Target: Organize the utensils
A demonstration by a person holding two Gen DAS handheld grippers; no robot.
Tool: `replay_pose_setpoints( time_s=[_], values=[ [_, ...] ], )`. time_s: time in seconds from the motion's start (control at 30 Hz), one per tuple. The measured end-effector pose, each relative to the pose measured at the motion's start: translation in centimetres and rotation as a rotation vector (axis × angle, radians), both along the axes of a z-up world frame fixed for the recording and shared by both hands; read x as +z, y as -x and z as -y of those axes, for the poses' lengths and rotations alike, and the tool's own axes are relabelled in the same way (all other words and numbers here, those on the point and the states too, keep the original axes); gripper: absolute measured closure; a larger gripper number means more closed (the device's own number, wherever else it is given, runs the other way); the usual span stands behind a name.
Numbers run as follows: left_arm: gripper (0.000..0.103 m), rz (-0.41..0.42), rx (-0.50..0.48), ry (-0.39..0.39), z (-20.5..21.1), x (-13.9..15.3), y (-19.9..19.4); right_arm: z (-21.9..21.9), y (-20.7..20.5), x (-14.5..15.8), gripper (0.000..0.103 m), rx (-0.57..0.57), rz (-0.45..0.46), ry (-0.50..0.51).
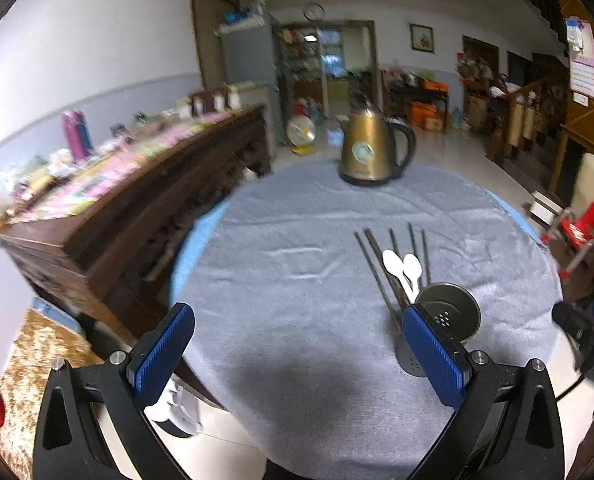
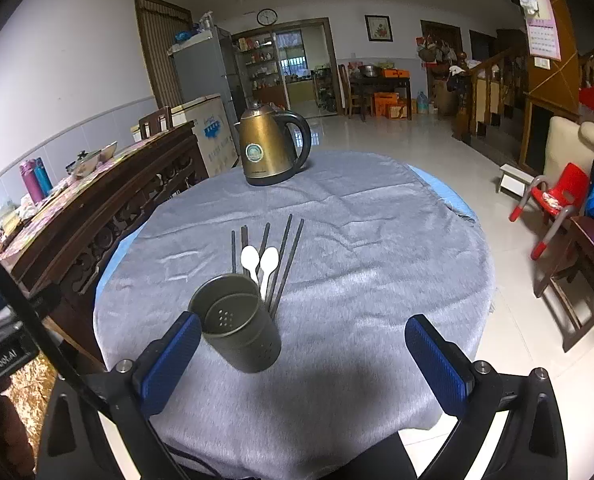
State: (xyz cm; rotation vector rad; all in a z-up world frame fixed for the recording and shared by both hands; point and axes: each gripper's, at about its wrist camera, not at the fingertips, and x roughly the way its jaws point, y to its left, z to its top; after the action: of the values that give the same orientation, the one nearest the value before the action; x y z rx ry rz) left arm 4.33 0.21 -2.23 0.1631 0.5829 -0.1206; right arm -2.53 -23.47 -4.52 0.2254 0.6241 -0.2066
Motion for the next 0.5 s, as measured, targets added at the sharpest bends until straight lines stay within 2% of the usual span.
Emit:
replay_pose_setpoints(
  time_s=[0.2,0.27,0.37,0.43,0.47,0.5],
  values=[
    [0.0,-0.143,-0.039,0.093,0.0,-2.4,-6.5,3.9,-4.5,0.0,0.0,0.045,-0.027,-0.082],
    [0.006,-0.225,-0.052,0.119,0.1,-3.6,-8.5,5.5,-7.2,-0.5,0.003,0.07,-0.048,-0.132],
    [0.026,-0.36,-0.081,0.164,0.5,-5.7,-11.6,6.9,-11.0,-1.7,0.016,0.115,-0.087,-0.208],
    [0.044,-0.409,-0.094,0.177,1.1,-6.8,-14.2,7.7,-14.7,-3.0,0.031,0.151,-0.119,-0.252],
    [0.048,-0.426,-0.103,0.189,1.4,-7.2,-15.1,7.9,-16.3,-3.7,0.035,0.164,-0.131,-0.269],
    [0.056,-0.451,-0.109,0.189,1.7,-7.8,-16.4,8.1,-17.6,-4.2,0.045,0.179,-0.142,-0.291]
  ],
)
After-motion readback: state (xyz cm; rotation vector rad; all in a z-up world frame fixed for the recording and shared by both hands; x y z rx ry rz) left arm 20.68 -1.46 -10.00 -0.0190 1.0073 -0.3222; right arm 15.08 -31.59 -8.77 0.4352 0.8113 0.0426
